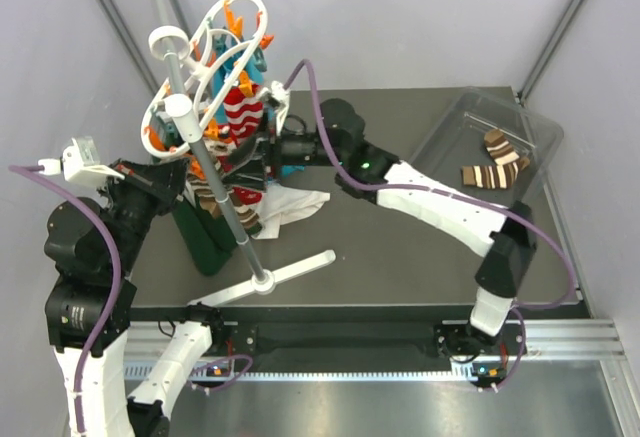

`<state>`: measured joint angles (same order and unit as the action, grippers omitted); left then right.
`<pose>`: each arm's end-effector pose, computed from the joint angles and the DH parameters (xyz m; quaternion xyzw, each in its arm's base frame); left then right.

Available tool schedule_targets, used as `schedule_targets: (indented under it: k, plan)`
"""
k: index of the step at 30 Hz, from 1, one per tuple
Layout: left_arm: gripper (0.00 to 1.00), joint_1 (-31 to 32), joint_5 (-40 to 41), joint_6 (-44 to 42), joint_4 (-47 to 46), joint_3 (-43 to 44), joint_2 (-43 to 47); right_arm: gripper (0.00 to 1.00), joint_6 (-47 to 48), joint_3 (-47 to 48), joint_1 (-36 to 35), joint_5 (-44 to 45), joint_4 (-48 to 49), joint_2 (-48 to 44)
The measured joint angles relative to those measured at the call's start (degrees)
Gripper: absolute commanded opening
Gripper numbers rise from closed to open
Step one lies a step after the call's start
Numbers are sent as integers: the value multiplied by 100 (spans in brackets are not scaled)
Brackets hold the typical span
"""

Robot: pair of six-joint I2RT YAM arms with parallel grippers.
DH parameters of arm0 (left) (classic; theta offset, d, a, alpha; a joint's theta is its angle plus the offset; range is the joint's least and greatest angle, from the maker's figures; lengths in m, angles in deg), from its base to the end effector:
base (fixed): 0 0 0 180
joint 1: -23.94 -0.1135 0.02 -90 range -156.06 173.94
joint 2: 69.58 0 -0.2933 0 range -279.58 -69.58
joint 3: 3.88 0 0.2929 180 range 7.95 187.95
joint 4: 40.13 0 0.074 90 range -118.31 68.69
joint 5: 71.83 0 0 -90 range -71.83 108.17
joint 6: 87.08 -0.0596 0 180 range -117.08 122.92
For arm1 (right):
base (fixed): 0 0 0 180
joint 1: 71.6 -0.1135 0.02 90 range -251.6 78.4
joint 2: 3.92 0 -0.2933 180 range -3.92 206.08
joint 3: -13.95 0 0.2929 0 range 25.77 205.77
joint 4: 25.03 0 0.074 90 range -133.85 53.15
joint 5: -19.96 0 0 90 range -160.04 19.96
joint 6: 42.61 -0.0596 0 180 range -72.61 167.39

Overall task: Clip the socks to the hanger
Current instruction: Open the clamp at the hanger, then pick up the sock from the bin.

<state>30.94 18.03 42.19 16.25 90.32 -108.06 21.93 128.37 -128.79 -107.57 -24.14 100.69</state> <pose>0.0883 -0.0110 0.5365 -0.1968 0.6834 -0.2770 0.6461 0.2414 0.4414 0.4697 -0.4034 0.5135 0.6356 0.4119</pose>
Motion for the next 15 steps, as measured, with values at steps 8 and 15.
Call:
schedule_targets:
  k: [8, 15]
  plan:
    - [0, 0, -2, -55, -26, -2, -2, 75, 409, -1585, 1928, 1486, -1508, -1941]
    - [0, 0, -2, -153, -87, -11, 22, 75, 640, -2050, 4428, 3762, -2688, -2330]
